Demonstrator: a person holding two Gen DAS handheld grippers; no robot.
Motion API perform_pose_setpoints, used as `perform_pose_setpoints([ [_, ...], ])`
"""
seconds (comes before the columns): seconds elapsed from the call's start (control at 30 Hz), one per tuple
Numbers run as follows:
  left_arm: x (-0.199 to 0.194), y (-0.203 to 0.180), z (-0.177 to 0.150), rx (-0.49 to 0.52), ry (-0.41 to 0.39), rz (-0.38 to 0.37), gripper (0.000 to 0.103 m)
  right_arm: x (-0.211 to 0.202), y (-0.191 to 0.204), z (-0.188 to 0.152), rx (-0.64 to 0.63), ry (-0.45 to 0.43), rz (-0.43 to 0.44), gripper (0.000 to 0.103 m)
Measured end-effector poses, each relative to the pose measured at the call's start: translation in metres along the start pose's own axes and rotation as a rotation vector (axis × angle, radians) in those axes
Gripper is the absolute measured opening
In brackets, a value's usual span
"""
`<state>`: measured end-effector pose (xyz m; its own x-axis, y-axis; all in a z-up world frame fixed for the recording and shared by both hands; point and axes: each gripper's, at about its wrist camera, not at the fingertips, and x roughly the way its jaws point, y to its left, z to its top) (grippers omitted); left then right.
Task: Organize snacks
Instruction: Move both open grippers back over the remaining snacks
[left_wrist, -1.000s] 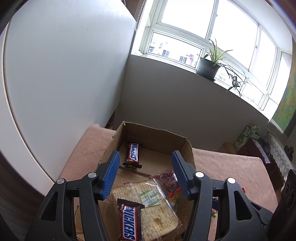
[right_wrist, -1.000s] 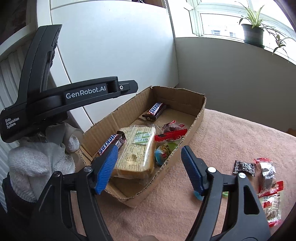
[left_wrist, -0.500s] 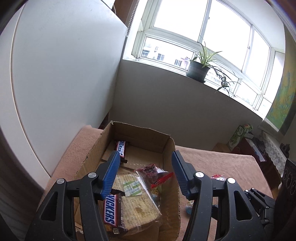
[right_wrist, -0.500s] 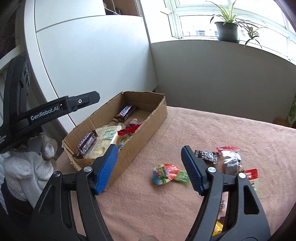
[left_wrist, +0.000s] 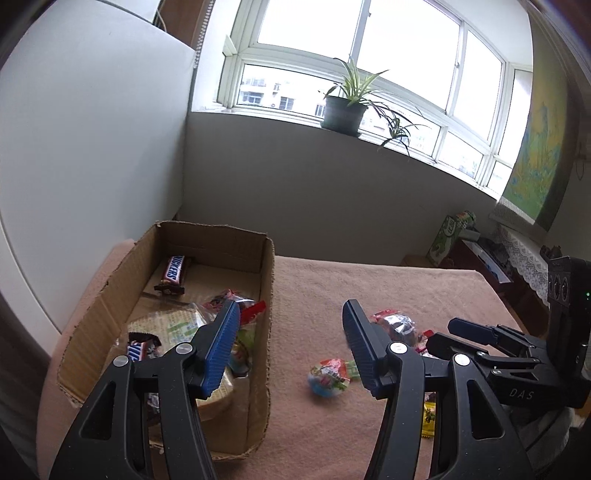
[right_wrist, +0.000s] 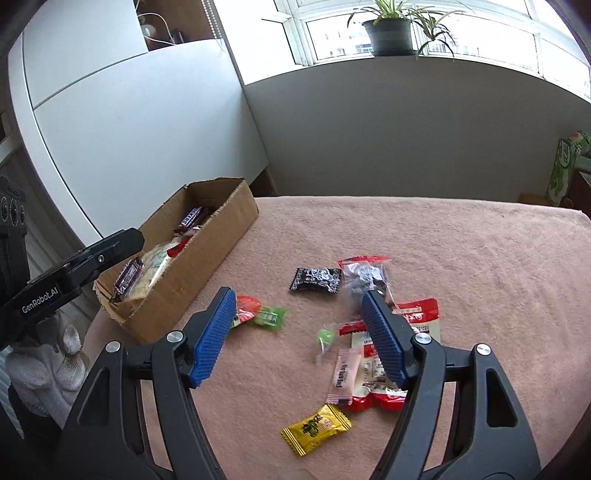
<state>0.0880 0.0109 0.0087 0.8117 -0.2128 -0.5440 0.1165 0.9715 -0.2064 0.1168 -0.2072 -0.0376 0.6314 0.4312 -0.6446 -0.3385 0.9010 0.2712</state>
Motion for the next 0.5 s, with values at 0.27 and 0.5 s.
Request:
perform_pose_setpoints([
  [0.27, 0.019, -0.032, -0.020, 0.064, 0.076, -0.046, 0.057, 0.012, -0.026, -0.006, 0.077, 0.064, 0.059, 0.073],
  [0.5, 0.038, -0.054, -0.033, 0.128, 0.138, -0.069, 0.057, 0.012, -0.030, -0.018, 0.077, 0.102, 0.076, 0.065],
])
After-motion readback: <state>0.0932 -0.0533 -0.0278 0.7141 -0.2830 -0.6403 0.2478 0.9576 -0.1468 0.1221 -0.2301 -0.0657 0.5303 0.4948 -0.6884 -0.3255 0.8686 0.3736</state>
